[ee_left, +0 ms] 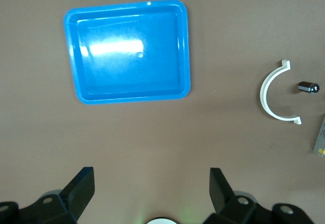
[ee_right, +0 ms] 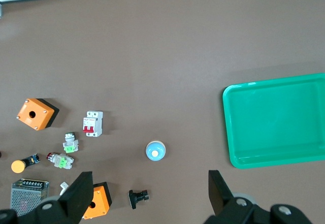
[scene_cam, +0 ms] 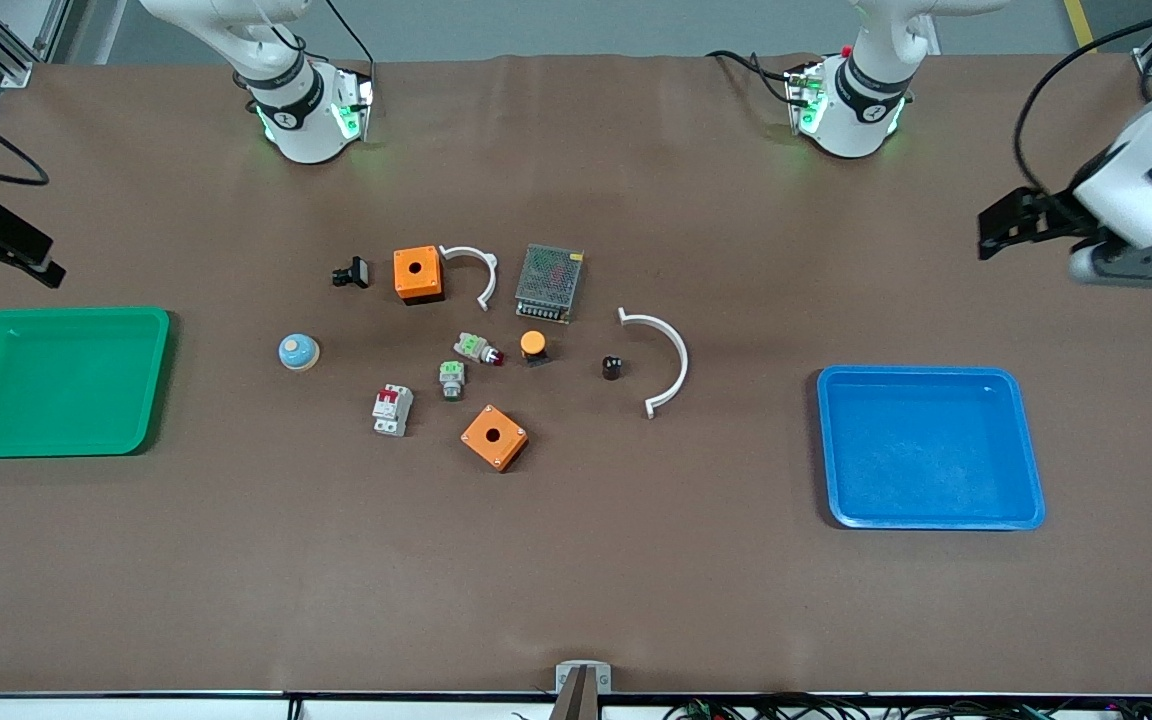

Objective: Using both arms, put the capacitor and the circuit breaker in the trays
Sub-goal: 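Reach the right gripper toward the breaker while the left gripper reaches the capacitor, then grasp the breaker with the right gripper while the left gripper grasps the capacitor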

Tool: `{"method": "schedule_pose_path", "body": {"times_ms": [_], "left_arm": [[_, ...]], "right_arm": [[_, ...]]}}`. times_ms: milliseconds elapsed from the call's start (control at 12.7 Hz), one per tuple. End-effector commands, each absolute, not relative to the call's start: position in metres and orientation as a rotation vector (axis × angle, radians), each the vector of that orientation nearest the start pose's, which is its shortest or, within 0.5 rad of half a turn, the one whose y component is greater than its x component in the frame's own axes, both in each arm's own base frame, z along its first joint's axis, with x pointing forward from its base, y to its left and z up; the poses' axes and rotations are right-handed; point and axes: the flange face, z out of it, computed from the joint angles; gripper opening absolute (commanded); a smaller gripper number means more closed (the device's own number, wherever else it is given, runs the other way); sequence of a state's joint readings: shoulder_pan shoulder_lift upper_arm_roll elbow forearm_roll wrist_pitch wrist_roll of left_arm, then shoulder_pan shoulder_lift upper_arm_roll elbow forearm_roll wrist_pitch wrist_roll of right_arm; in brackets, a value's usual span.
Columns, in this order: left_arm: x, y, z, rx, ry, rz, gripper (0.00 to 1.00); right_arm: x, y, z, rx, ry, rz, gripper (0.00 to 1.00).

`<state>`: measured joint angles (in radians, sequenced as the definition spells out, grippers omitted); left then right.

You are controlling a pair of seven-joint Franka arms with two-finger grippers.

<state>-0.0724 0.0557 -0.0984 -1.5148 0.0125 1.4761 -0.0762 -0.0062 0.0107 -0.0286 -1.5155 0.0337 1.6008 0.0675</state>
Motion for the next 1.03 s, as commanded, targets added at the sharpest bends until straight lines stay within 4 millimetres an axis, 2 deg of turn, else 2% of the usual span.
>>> {"method": "schedule_pose_path", "body": {"times_ms": [0, 158, 316, 474, 553, 632, 789, 868, 947], "left_arm": [[0.568, -0.147, 0.585, -3.112, 0.069, 0.161, 1.0], [0.568, -0.199, 0.549, -3.102, -0.016, 0.223, 1.0], [0.565, -0.249, 0.514, -3.093, -0.155, 0.191, 1.0], [0.559, -0.298, 0.477, -3.082, -0.247, 0.175, 1.0], [0.56, -0.317, 0.457, -3.076, -0.33, 0.169, 1.0], [0.556, -0.344, 0.435, -3.071, -0.4, 0.155, 1.0], [0.55, -0.388, 0.392, -3.074, -0.525, 0.113, 1.0], [0.551, -0.401, 0.37, -3.07, -0.565, 0.09, 1.0], [0.553, -0.408, 0.348, -3.074, -0.59, 0.083, 0.99]], "right_arm": [[0.591, 0.018, 0.612, -3.1, 0.076, -0.059, 1.0], [0.606, 0.05, 0.583, -3.106, 0.004, -0.02, 1.0], [0.622, 0.073, 0.549, -3.106, -0.045, 0.012, 1.0], [0.624, 0.12, 0.521, -3.109, -0.182, 0.05, 1.0], [0.626, 0.152, 0.49, -3.124, -0.24, 0.127, 1.0], [0.624, 0.174, 0.47, -3.127, -0.252, 0.171, 1.0], [0.62, 0.21, 0.418, -3.144, -0.111, 0.214, 1.0], [0.614, 0.223, 0.392, -3.147, -0.081, 0.194, 1.0], [0.61, 0.223, 0.37, -3.143, -0.073, 0.167, 1.0]]}}
